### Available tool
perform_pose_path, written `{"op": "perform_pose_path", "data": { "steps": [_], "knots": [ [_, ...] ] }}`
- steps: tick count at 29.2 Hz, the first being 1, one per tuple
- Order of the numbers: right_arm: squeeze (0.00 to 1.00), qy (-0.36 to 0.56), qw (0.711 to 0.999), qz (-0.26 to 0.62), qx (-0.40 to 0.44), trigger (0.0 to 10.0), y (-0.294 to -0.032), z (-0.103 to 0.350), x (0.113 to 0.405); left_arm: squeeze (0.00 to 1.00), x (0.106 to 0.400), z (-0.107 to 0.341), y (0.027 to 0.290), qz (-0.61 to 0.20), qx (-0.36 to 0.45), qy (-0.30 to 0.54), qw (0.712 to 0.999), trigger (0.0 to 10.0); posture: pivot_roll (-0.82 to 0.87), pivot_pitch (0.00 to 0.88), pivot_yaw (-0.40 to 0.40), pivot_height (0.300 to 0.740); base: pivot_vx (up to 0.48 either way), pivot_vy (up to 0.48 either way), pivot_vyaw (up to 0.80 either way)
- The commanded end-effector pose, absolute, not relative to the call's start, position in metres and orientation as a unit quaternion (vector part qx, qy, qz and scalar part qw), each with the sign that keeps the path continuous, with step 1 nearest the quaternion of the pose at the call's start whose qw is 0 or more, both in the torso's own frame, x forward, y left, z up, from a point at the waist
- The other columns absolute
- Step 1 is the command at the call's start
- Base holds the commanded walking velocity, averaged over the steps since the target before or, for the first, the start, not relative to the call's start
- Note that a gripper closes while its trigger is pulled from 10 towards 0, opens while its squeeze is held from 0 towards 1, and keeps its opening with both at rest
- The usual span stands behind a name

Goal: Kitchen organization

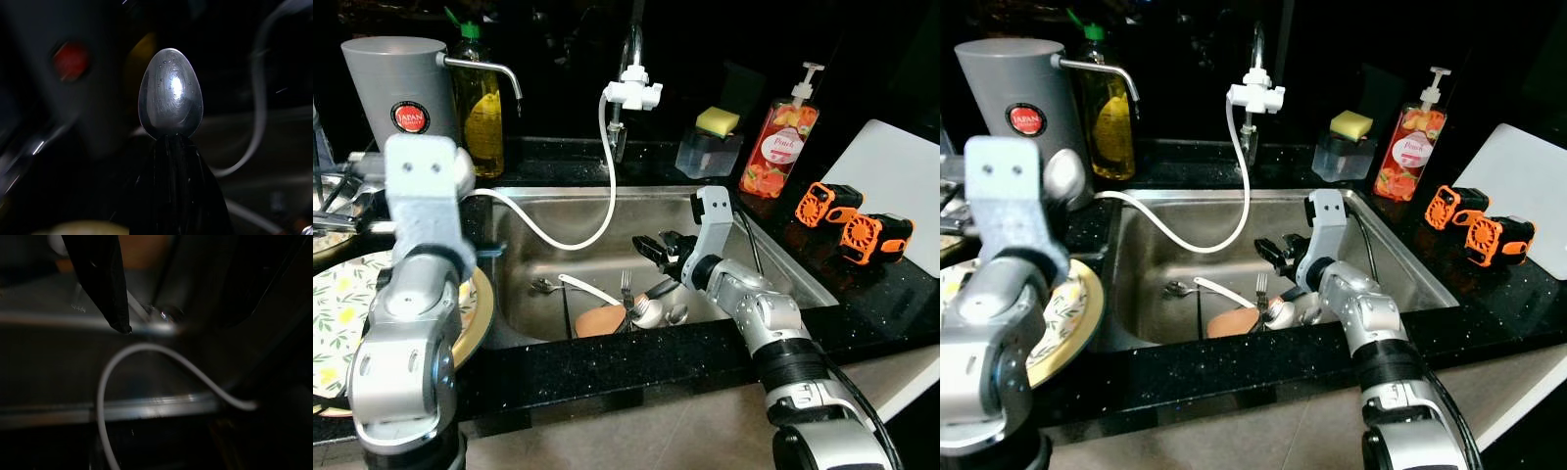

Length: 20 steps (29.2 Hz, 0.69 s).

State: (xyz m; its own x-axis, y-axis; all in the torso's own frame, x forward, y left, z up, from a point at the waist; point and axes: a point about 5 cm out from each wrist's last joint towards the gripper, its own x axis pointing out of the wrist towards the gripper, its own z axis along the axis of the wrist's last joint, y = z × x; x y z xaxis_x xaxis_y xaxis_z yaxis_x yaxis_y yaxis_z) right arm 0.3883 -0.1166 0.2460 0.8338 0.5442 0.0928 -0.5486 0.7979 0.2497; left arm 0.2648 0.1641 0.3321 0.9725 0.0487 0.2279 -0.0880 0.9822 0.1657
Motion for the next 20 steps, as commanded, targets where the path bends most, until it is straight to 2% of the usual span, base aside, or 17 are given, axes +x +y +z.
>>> {"op": "perform_pose_path", "data": {
  "steps": [1, 3, 5, 6, 9, 12, 14, 20],
  "knots": [
    [0.00, -0.034, 0.937, 0.298, 0.176, 10.0, -0.119, 0.263, 0.386, 0.00, 0.269, 0.336, 0.148, -0.030, 0.106, -0.127, 0.986, 10.0, 0.26, 0.061, -0.120, 0.740, 0.000, 0.000, 0.00],
    [0.00, -0.047, 0.928, 0.307, 0.206, 10.0, -0.119, 0.272, 0.384, 0.00, 0.272, 0.336, 0.141, -0.056, 0.111, -0.132, 0.983, 10.0, 0.25, 0.057, -0.116, 0.740, 0.000, 0.000, 0.00],
    [0.00, -0.082, 0.903, 0.324, 0.271, 10.0, -0.119, 0.293, 0.379, 0.00, 0.278, 0.335, 0.126, -0.116, 0.136, -0.149, 0.972, 10.0, 0.25, 0.057, -0.116, 0.740, 0.000, 0.000, 0.00],
    [0.00, -0.082, 0.903, 0.324, 0.271, 10.0, -0.119, 0.293, 0.379, 0.00, 0.278, 0.335, 0.126, -0.116, 0.136, -0.149, 0.972, 10.0, 0.25, 0.057, -0.116, 0.740, 0.000, 0.000, 0.00],
    [0.00, -0.116, 0.869, 0.331, 0.349, 10.0, -0.128, 0.317, 0.372, 0.00, 0.289, 0.333, 0.114, -0.197, 0.126, -0.165, 0.958, 10.0, 0.22, 0.045, -0.097, 0.740, 0.000, 0.000, 0.00],
    [0.00, -0.121, 0.862, 0.328, 0.367, 10.0, -0.131, 0.321, 0.371, 0.00, 0.293, 0.332, 0.112, -0.213, 0.119, -0.168, 0.955, 10.0, 0.19, 0.039, -0.079, 0.740, 0.000, 0.000, 0.00],
    [0.00, -0.144, 0.852, 0.325, 0.385, 10.0, -0.138, 0.330, 0.364, 0.00, 0.311, 0.333, 0.104, -0.264, 0.110, -0.174, 0.942, 10.0, 0.16, 0.035, -0.058, 0.740, 0.000, 0.000, 0.00],
    [0.00, -0.170, 0.844, 0.326, 0.390, 10.0, -0.140, 0.331, 0.352, 0.00, 0.325, 0.339, 0.099, -0.281, 0.111, -0.188, 0.934, 10.0, 0.13, 0.033, -0.032, 0.740, 0.000, 0.000, 0.00]
  ]
}}
